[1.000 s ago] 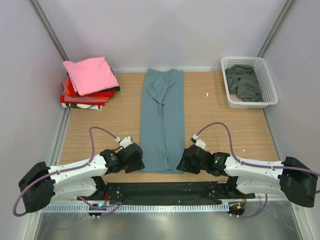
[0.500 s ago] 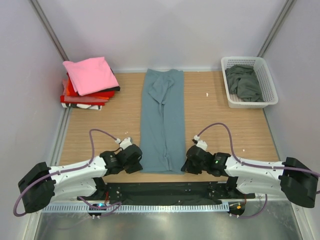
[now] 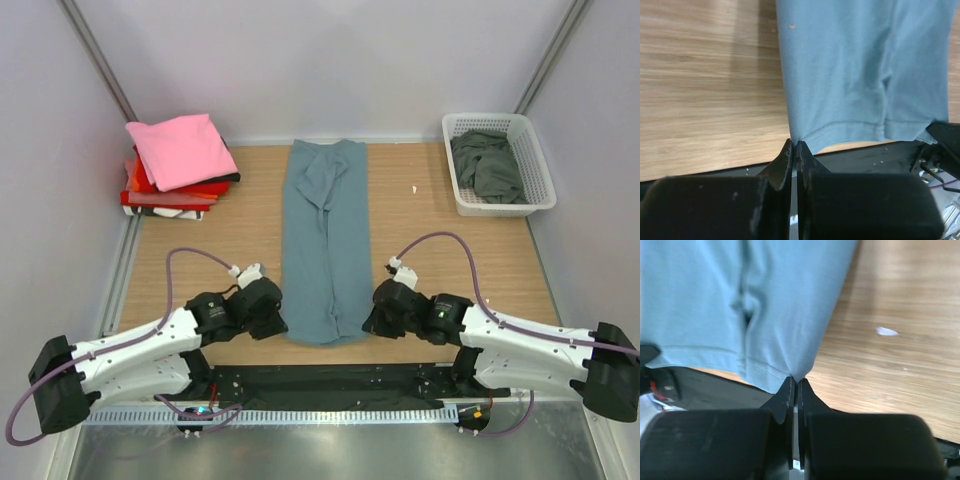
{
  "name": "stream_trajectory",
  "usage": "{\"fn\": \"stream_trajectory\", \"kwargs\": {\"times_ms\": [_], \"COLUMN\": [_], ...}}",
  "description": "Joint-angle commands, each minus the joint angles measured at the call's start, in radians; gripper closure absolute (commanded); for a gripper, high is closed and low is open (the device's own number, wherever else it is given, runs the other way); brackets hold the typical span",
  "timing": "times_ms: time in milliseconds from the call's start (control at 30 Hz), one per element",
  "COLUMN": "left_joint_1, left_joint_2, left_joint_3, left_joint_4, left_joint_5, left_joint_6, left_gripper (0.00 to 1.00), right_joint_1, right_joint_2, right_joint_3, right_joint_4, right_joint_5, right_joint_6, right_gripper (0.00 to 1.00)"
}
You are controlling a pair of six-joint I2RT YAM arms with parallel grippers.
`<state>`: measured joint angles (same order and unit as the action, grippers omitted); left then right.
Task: Fold and stack the t-shirts
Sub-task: Fold the tshirt
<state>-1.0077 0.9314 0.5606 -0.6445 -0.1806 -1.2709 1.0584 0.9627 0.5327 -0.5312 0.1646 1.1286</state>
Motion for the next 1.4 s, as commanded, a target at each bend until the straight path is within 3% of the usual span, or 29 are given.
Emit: {"fn": "stream_trajectory", "kwargs": {"times_ms": [0, 100, 233, 567, 900, 1367], "left_joint_1": [-0.002, 0.015, 0.072, 0.293, 0.455, 0.592], "left_joint_2": [0.017, 0.078, 0.167, 0.365, 0.662, 1.049], "left_joint_3": [0.152, 0.287, 0.409, 0.576, 0.818, 1.167], "left_joint_4": [-0.113, -0.194, -0.241, -0.169, -0.158, -0.211], "left_joint_5": [-0.048, -0.071, -0.074, 0.019, 0.098, 0.217], "left_joint_6": [0.066, 0.11, 0.201, 0.396, 0.597, 0.693], "left_gripper": [1.0, 1.0, 1.0, 1.0, 1.0, 1.0], "right_joint_1": [0.005, -0.001, -0.102, -0.296, -0.442, -0.577], "right_joint_2": [0.042, 0.108, 0.16, 0.362, 0.536, 0.783], "right_joint_3": [0.145, 0.271, 0.366, 0.553, 0.701, 0.86], "right_joint_4": [-0.078, -0.144, -0.138, -0.073, -0.032, 0.017], "right_joint_5": [0.085, 0.15, 0.145, 0.089, 0.041, -0.037], "right_joint_6": [-0.077, -0.142, -0.234, -0.435, -0.526, -0.604], "right_gripper": [0.99, 0.99, 0.99, 0.99, 0.99, 0.99]}}
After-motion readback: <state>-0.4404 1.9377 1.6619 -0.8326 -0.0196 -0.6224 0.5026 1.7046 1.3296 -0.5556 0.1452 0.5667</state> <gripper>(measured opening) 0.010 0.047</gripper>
